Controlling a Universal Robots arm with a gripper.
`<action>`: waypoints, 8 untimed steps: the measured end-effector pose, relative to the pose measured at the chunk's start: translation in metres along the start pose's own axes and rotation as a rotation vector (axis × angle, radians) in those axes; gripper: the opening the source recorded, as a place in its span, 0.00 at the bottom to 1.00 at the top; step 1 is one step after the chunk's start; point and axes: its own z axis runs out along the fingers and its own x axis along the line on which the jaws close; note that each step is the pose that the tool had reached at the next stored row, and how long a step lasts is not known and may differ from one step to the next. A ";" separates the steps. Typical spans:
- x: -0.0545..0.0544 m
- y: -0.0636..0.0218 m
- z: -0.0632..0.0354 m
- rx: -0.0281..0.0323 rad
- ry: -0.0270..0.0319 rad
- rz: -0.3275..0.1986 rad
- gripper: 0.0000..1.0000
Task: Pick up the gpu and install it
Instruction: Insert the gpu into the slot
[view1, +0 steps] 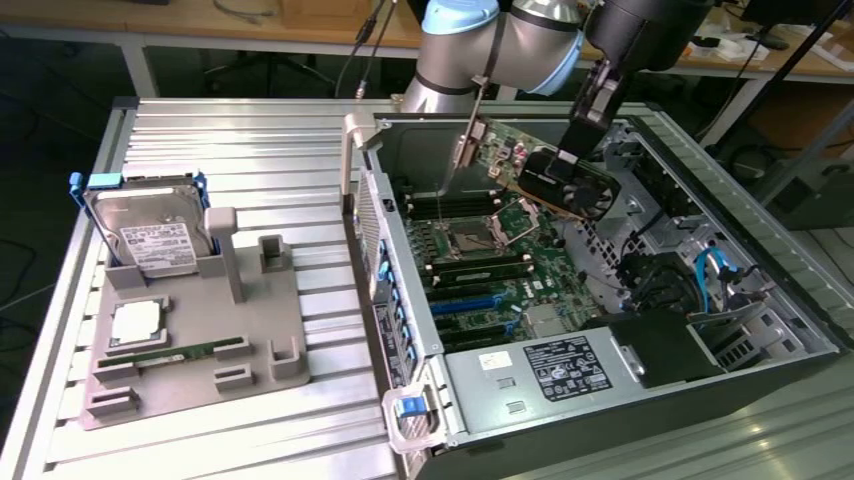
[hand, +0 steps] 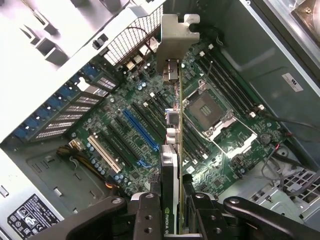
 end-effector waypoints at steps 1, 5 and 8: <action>0.000 0.0000 0.0000 0.0001 0.0001 -0.005 0.27; 0.000 0.0001 0.0000 0.0005 0.0006 -0.024 0.27; 0.000 0.0001 0.0000 0.0008 0.0009 -0.037 0.27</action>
